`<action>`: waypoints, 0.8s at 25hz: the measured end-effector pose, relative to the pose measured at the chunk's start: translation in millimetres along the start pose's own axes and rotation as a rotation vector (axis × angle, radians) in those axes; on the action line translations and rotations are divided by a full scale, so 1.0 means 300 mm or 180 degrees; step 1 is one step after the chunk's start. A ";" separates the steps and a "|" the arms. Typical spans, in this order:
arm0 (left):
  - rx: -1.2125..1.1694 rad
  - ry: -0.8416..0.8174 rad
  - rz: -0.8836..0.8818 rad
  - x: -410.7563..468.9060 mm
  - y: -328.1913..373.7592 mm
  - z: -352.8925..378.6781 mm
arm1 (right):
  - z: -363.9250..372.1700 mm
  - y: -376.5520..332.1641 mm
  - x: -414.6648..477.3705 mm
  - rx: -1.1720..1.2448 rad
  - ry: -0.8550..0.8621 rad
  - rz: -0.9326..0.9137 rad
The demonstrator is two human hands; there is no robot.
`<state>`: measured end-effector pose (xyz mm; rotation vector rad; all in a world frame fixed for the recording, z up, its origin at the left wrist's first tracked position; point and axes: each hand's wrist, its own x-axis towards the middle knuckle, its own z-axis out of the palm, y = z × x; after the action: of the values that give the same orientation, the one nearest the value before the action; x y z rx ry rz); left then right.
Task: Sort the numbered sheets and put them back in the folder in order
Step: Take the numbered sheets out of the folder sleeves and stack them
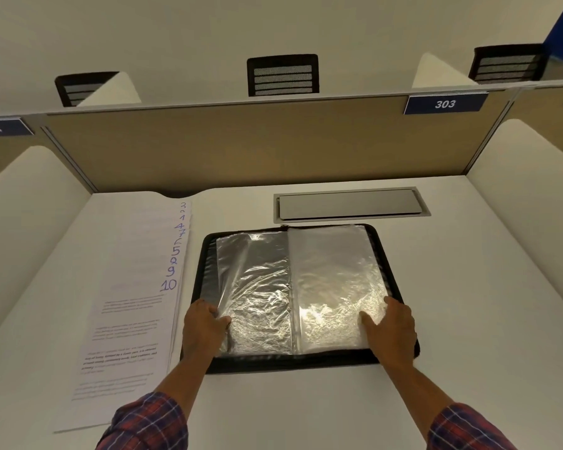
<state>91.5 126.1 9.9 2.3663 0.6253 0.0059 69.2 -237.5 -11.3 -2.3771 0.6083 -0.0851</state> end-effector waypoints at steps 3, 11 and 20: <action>0.0030 -0.0019 -0.0188 0.002 0.062 -0.028 | 0.002 0.033 0.001 -0.0381 -0.0099 -0.0138; -0.1604 -0.0591 -0.0477 -0.069 0.294 -0.049 | -0.026 -0.006 -0.030 0.0098 0.0148 -0.0639; -0.2374 -0.1314 -0.0252 -0.223 0.612 0.111 | -0.088 -0.278 -0.164 0.1099 -0.1150 -0.1399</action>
<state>117.8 -43.6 108.7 1.5573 0.4132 -0.2375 53.3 -175.7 66.4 -2.0757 -0.0998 0.0450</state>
